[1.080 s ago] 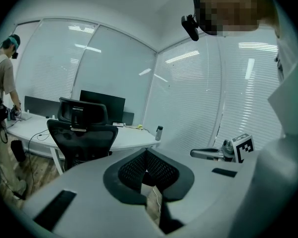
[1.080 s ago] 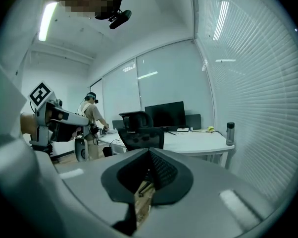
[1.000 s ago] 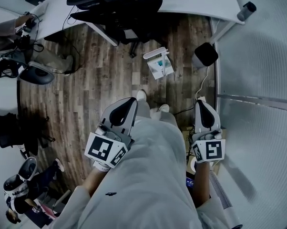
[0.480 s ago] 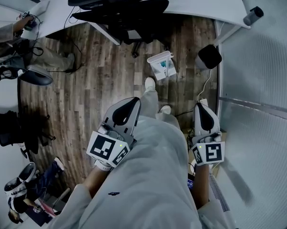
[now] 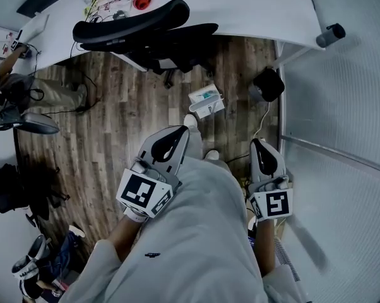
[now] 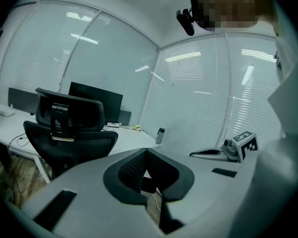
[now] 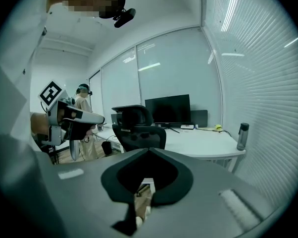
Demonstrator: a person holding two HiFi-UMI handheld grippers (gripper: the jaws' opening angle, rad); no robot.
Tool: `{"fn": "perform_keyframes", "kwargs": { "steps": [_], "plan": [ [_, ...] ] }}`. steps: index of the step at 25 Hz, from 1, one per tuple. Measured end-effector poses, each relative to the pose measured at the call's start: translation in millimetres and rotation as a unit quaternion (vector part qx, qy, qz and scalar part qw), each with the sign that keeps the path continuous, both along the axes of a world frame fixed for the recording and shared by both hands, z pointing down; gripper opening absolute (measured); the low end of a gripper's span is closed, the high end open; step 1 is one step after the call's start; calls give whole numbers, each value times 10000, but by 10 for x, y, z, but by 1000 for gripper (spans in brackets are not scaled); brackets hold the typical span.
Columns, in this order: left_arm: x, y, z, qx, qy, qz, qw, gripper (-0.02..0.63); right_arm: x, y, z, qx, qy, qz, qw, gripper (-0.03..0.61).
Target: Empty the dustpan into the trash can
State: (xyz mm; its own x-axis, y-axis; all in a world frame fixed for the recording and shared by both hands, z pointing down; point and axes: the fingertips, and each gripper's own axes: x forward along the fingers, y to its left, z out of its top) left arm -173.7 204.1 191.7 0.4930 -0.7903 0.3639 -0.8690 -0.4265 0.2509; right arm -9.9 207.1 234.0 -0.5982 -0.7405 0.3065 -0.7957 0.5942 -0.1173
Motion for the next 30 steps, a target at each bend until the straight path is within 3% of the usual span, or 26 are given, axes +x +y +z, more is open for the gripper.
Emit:
{"fn": "perform_keyframes", "kwargs": {
  "steps": [7, 13, 17, 30],
  "plan": [
    [-255, -616, -3, -14, 77, 423, 9991, 6, -452, -678, -152, 170, 69, 35, 9998, 9],
    [-326, -952, 86, -33, 30, 825, 9966, 6, -713, -965, -65, 16, 122, 130, 9998, 9],
    [-255, -1083, 139, -75, -57, 949, 9954, 6, -671, -1034, 9, -86, 191, 90, 9997, 9],
    [188, -1211, 254, -330, -460, 766, 9955, 6, -273, -1335, 46, -131, 97, -269, 9995, 9]
  ]
}}
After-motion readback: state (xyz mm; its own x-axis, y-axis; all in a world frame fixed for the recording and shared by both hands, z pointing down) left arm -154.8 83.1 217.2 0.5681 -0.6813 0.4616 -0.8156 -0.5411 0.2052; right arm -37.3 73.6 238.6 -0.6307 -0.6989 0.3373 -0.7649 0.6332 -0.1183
